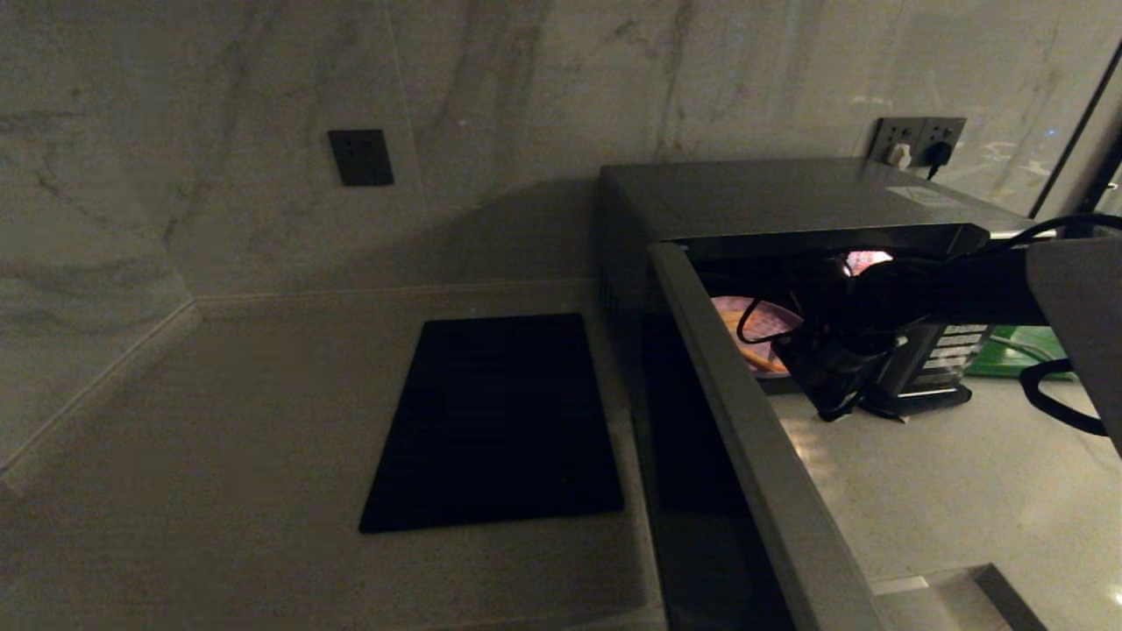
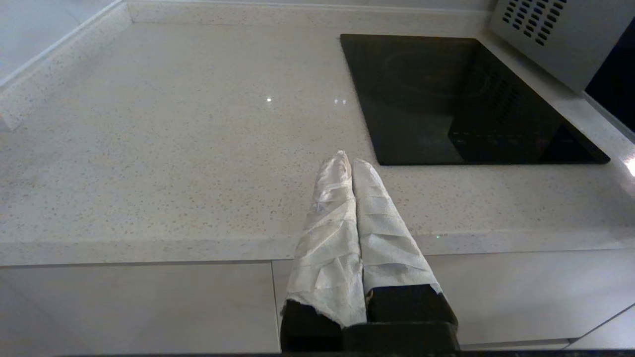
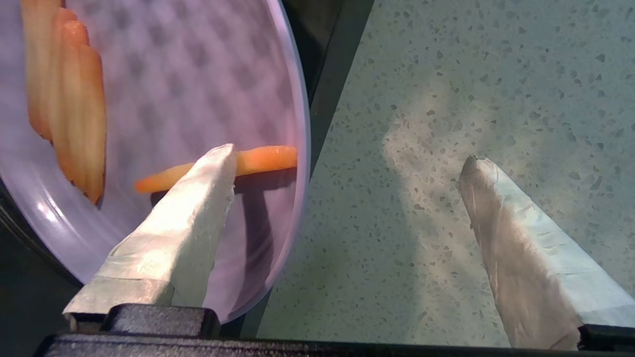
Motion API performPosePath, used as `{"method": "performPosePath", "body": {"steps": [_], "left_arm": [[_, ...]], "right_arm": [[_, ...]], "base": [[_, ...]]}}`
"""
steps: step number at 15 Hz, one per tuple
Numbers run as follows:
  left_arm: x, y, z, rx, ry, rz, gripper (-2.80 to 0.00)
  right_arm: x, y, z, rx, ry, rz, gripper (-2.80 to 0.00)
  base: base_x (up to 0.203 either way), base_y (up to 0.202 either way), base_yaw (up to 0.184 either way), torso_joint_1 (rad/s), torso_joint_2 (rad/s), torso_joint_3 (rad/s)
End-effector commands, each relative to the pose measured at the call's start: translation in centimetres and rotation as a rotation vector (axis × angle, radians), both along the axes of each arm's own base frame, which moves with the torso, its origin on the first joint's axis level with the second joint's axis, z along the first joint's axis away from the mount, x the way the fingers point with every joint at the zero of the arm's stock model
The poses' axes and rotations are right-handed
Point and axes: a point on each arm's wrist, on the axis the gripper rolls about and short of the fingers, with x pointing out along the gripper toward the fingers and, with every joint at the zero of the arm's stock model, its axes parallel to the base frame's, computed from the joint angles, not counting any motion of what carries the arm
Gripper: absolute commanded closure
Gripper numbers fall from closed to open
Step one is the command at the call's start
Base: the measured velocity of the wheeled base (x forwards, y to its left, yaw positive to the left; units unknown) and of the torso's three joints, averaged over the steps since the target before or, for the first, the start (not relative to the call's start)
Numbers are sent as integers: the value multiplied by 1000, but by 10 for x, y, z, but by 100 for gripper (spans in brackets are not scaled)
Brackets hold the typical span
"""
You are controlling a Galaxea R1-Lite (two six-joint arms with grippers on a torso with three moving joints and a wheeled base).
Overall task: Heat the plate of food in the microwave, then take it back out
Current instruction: Take the plate out of the microwave
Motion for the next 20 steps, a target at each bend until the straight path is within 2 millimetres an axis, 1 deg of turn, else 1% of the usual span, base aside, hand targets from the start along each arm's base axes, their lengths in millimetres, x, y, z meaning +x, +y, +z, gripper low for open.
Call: {"method": "performPosePath", "body": {"steps": [1,6,7,9,12,16,18,20], "left_arm": [[0,0,0,-1,1,1,0],[0,0,0,-1,0,1,0],[0,0,0,-1,1,1,0],[0,0,0,-1,1,1,0],[0,0,0,-1,1,1,0],[0,0,0,-1,1,0,0],[0,0,0,-1,1,1,0],[0,0,0,0,1,1,0]], "right_arm": [[0,0,0,3,2,-7,-280],[1,0,0,2,-1,-7,-280],[1,0,0,1,-3,-5,0],[0,0,5,2,-14,-4,0],[-2,0,18,6,-51,0,0],[-6,-1,29,10,-74,0,0],[-7,-1,31,10,-79,1,0],[-6,-1,28,12,-72,0,0]], "base": [[0,0,0,0,0,0],[0,0,0,0,0,0],[0,0,0,0,0,0],[0,0,0,0,0,0],[0,0,0,0,0,0],[0,0,0,0,0,0],[0,0,0,0,0,0],[0,0,0,0,0,0]]}}
